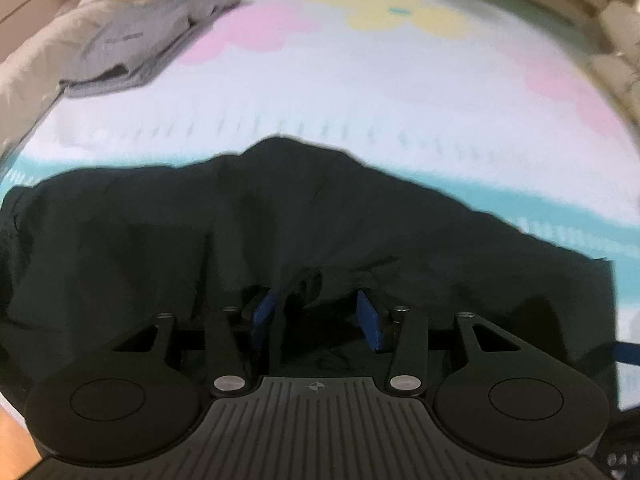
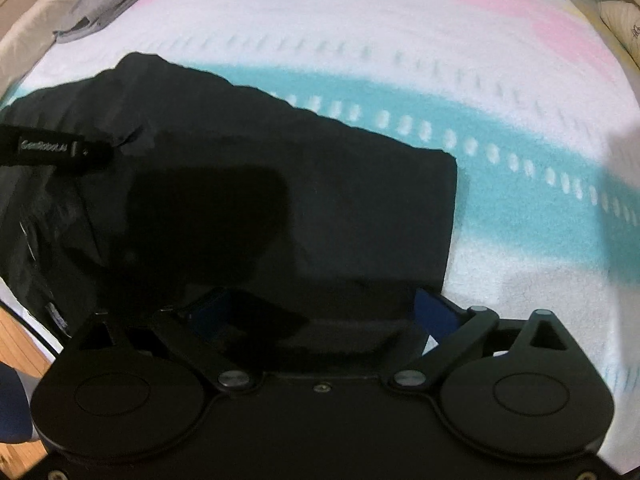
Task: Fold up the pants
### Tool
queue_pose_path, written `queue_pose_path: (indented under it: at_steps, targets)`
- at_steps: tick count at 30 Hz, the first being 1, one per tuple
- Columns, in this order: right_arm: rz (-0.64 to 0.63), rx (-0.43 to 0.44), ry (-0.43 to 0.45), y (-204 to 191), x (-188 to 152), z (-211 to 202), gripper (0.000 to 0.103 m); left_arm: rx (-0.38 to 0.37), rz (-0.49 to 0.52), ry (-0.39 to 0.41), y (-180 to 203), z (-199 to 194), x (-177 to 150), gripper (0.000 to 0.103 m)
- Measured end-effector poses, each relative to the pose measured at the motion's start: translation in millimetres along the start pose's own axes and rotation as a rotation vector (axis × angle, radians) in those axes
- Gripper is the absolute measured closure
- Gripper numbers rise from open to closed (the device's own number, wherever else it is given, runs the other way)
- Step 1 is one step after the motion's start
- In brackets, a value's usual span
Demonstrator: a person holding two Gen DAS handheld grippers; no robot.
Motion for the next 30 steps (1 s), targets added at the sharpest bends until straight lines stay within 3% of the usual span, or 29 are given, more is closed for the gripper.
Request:
queue_pose_path:
  at_steps: [2,5,11,15,19,25,30]
  targets:
    - [0.009,0.005,0.019,1,1,-6,0.004,-0.035,0.011,0.044,-1,-12,1,0.057]
    - [0.023,0.016,0.049,2,4,-15,0.004,-0.024,-0.017,0.11,-13,-22,4,0.057]
    - [0.023,0.065,0.121,-5,6,-28,0.003,-0.012,-0.186,0.206,-66,-40,7,0.056]
    - [0.004,0.091,0.127,-13,7,-27,0.003,0.025,-0.294,0.213,-103,-46,2,0.049]
    - [0.004,0.112,0.121,-18,8,-28,0.0,0.024,-0.401,0.208,-141,-47,-9,0.032]
    - [0.021,0.143,0.108,-32,14,-29,0.0,0.034,-0.583,0.212,-201,-44,-36,0.032]
    - [0.016,0.168,0.092,-47,18,-25,0.0,0.071,-0.672,0.198,-237,-42,-62,0.024]
Point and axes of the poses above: each gripper's, at about its wrist camera, not at the fingertips, and z roughly the way its jaws point, y to its right, x to its top, the point moved 8 cm from there along z, roughly the way its jaws point, and after that the axes turned 6 degrees about z, right-handed, at the moved point
